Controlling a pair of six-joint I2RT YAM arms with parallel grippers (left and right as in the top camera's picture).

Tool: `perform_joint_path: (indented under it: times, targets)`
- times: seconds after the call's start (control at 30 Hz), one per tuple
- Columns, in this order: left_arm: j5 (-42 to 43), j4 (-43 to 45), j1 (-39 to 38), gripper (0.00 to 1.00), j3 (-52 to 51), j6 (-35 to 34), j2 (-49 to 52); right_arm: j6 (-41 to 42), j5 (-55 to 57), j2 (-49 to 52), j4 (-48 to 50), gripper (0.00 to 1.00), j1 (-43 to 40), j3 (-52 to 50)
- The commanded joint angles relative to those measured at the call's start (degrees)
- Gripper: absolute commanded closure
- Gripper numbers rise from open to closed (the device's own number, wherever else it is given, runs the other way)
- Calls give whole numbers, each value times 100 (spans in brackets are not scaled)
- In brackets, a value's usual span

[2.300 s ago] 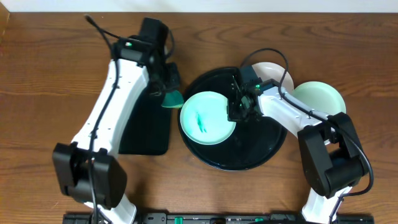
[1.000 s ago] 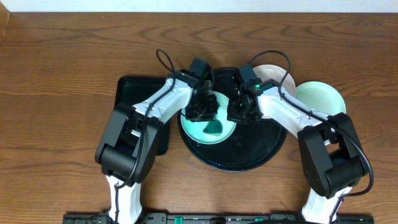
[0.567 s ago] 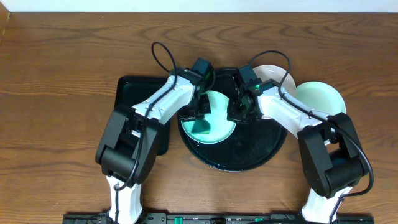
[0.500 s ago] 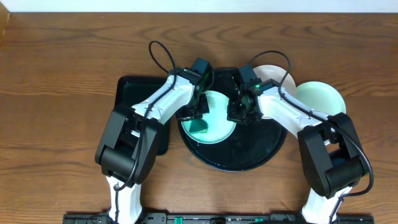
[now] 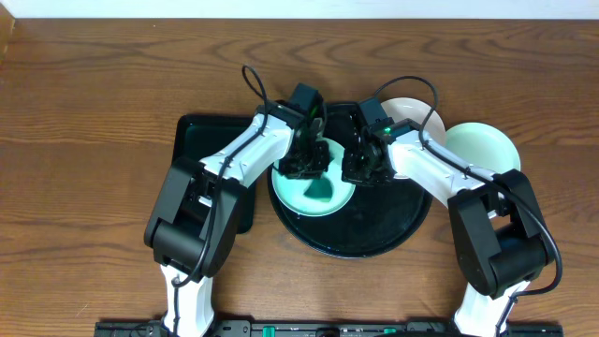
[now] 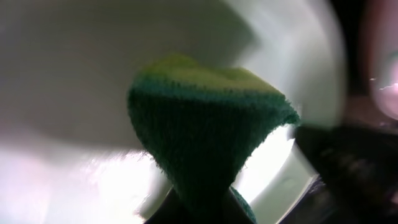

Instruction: Clean dirty plates on tray and stack at the side

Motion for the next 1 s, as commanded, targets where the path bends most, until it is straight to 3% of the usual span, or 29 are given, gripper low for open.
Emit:
perform_joint_path:
  times: [0.0, 0.2, 0.37, 0.47, 0.63, 0.7, 0.87, 0.97]
  targets:
    - [116, 483, 26, 93, -33, 229, 22, 116, 413, 190, 2, 99, 2, -188]
    - [-2017, 387, 26, 93, -33, -1178, 22, 116, 415, 190, 2, 99, 2, -186]
    - [-2695, -623, 15, 93, -33, -1873, 22, 116, 415, 190, 7, 99, 2, -186]
    - [-2267, -1099, -7, 93, -33, -2035, 22, 116, 413, 190, 22, 99, 2, -186]
    - [444, -787, -7, 93, -33, -649, 22, 114, 396, 190, 22, 99, 2, -186]
    - [946, -612, -7, 93, -33, -376, 22, 114, 393, 190, 20, 99, 2, -186]
    - [645, -170, -7, 93, -33, -350, 22, 114, 374, 190, 9, 99, 2, -186]
    - [-553, -59, -7, 93, -33, -614, 22, 114, 374, 190, 9, 99, 2, -186]
